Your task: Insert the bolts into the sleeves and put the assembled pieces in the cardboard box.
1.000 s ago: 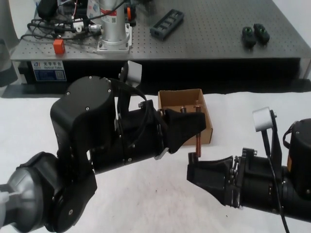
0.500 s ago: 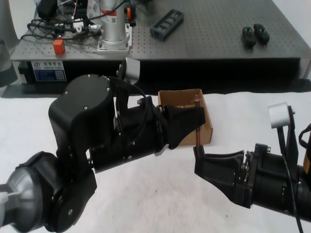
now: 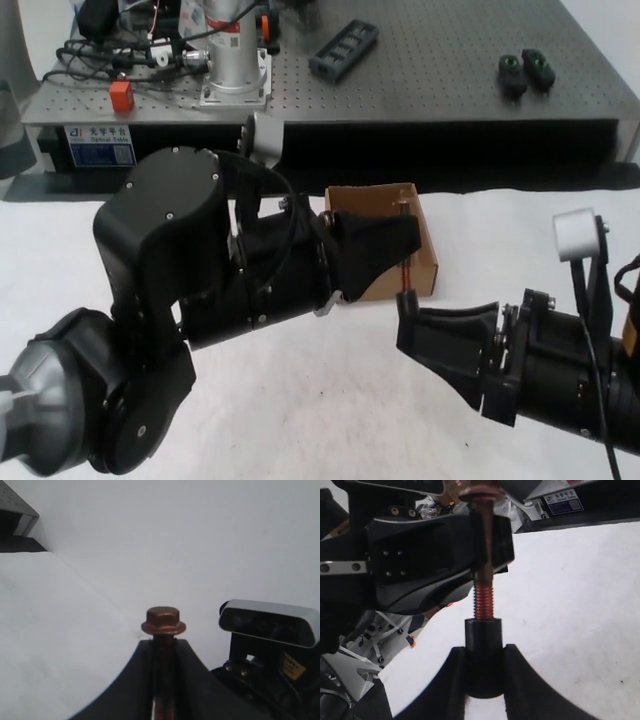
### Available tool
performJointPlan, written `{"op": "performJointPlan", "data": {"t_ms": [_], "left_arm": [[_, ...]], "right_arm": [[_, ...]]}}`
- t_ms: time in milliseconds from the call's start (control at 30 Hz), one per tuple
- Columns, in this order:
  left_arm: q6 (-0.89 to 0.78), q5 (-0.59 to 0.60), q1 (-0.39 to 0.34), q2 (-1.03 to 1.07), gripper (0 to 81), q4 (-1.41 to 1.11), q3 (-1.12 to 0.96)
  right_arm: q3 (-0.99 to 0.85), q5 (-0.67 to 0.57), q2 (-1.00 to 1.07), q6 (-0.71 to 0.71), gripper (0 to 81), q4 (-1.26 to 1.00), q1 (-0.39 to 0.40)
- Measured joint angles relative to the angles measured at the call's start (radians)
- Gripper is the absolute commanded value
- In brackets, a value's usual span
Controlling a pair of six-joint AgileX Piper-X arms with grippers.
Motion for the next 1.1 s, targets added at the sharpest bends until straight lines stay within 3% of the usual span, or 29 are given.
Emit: {"op": "performJointPlan", "data": {"t_ms": [267,467,533,600,800,1100], "left_arm": [[-0.106,0.014,0.0,0.0,52.2,-0.038,0.0],[-0.114,0.014,0.0,0.0,54.5,-0.038,0.0],[-0.115,0.014,0.0,0.0,52.2,-0.038,0.0],[-0.115,0.014,0.0,-0.002,43.1,-0.04,0.008],[-0.09,-0.022,0.003,-0.13,0.6,-0.039,0.135],[-0.023,-0.209,0.004,-0.449,0.7,0.049,0.417]], "right_arm": [[-0.001,0.065,0.0,0.037,4.9,-0.112,0.003],[-0.003,0.133,0.0,0.021,4.9,-0.127,-0.014],[-0.004,0.163,0.002,-0.001,4.9,-0.122,-0.042],[-0.009,0.178,0.01,-0.017,4.9,-0.116,-0.06],[-0.193,0.204,0.263,-0.155,4.9,0.02,-0.171],[-0.651,0.339,0.864,-0.235,4.9,0.272,-0.183]]}}
